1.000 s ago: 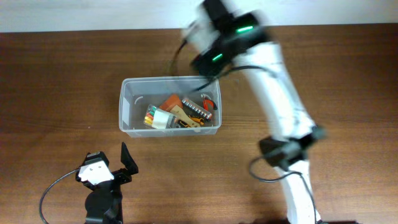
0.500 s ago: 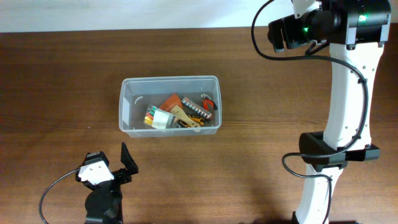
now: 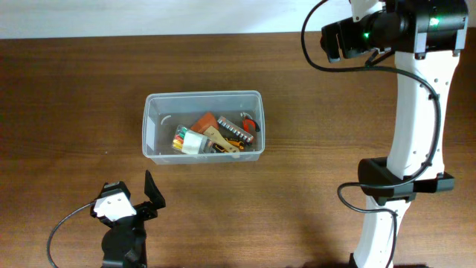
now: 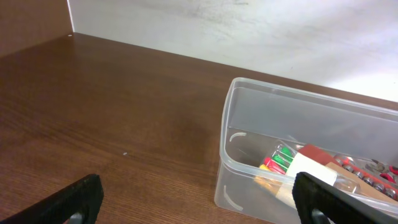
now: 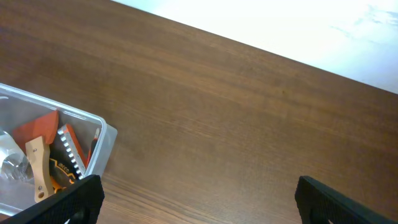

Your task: Pack container

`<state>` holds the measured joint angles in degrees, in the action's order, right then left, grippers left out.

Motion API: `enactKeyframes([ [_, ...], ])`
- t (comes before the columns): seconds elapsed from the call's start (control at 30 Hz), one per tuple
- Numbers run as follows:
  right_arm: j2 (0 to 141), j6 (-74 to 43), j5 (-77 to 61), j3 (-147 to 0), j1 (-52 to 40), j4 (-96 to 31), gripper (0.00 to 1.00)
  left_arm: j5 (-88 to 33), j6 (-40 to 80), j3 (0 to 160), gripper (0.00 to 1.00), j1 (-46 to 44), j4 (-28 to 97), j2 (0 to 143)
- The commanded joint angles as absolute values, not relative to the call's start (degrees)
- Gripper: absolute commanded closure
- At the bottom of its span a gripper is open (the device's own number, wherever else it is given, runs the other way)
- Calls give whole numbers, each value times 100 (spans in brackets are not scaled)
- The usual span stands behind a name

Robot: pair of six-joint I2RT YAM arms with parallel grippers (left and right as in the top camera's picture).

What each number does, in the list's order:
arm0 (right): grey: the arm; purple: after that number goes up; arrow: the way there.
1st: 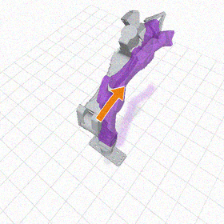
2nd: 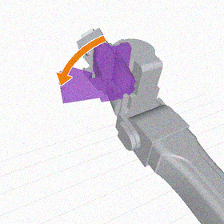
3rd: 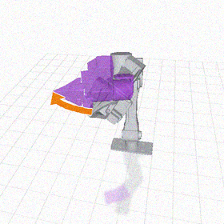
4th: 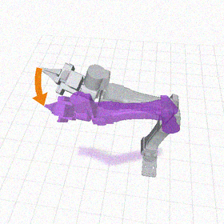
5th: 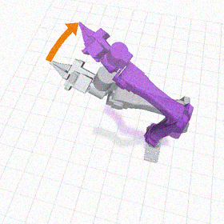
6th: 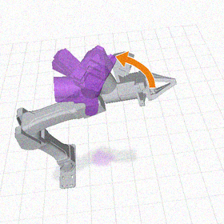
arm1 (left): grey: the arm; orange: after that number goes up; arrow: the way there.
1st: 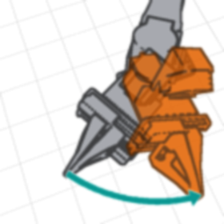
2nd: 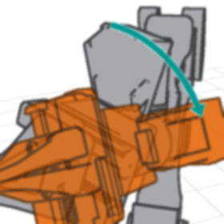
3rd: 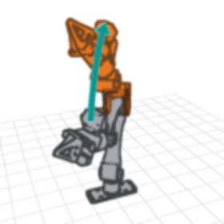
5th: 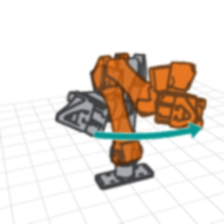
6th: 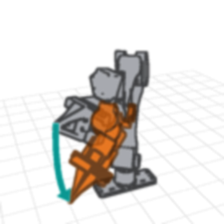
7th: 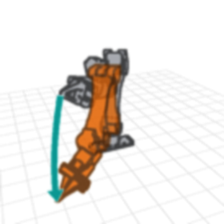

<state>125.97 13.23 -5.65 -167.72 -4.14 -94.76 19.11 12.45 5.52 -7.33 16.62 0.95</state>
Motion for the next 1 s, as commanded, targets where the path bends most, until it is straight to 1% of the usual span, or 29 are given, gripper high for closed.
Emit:
enactKeyframes([
  [0.0,12658,1258,-639,-16789,-325,-9456,1,1931,1194,532,1,-751,1671,69],
  [0.1,12595,1278,-637,-16789,-307,-9231,1,1931,1194,532,1,-751,1671,69],
  [0.2,12291,1566,-642,-16789,-379,-8683,1,1931,1194,532,1,-751,1671,69],
  [0.33,11605,1732,-644,-16687,-410,-7832,1,1931,1194,532,1,-751,1671,69],
  [0.47,10624,1734,-639,-15985,-405,-7319,1,1931,1194,532,1,-751,1671,69],
  [0.57,9596,1732,-642,-14849,-405,-6976,1,1931,1194,532,1,-751,1671,69],
  [0.67,8403,1732,-639,-13345,-405,-6462,1,1933,1194,532,1,-751,1671,69],
  [0.9,5505,1732,-642,-9406,-274,-4762,1,1931,1194,532,1,-751,1671,69],
  [0.93,4851,1732,-642,-8506,-211,-4421,1,1933,1194,532,1,-751,1671,69],
  [0.97,4523,1732,-642,-8049,-187,-4261,1,1931,1194,532,1,-751,1671,69],
])
